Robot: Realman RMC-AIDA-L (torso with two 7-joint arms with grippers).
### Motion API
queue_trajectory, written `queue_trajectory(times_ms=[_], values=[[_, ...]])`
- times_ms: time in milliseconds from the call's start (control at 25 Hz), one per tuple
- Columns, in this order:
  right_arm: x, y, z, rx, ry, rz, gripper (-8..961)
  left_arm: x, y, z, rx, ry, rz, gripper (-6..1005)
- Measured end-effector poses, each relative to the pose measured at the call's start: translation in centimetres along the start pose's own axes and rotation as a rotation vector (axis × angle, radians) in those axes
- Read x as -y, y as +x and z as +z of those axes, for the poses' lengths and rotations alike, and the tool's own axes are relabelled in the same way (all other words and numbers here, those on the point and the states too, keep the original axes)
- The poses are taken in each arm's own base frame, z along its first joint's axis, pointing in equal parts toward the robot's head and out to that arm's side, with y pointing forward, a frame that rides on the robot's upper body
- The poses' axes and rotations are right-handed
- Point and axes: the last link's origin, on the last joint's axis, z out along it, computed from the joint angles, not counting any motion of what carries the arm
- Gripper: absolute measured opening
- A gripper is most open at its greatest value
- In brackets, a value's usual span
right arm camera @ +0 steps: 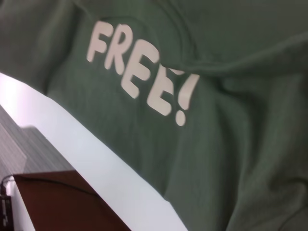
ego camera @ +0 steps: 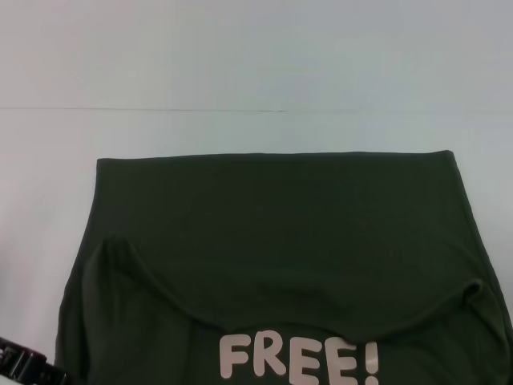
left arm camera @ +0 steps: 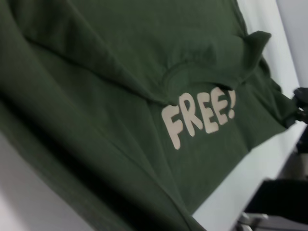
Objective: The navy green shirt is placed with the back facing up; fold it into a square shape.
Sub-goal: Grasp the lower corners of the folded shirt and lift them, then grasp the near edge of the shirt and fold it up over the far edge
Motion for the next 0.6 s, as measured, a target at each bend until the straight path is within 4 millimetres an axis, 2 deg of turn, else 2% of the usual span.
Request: queue_trajectory(times_ms=[200, 360, 600], values=[[0.2, 0.5, 0.5, -0.009, 0.003, -0.001, 41, 0.0, -0.4, 0.4, 0.010, -0.018, 0.000, 15], [0.0, 0.2, 0.4, 0.029, -0.034, 0.023, 41, 0.0, 0.0, 0.1, -0.042, -0.030, 0.004, 15], [0.0, -0.3, -1.6, 0.205, -0.142, 0.080, 41, 0.4, 0.9, -1.4, -0.186, -0.033, -0.033, 16]])
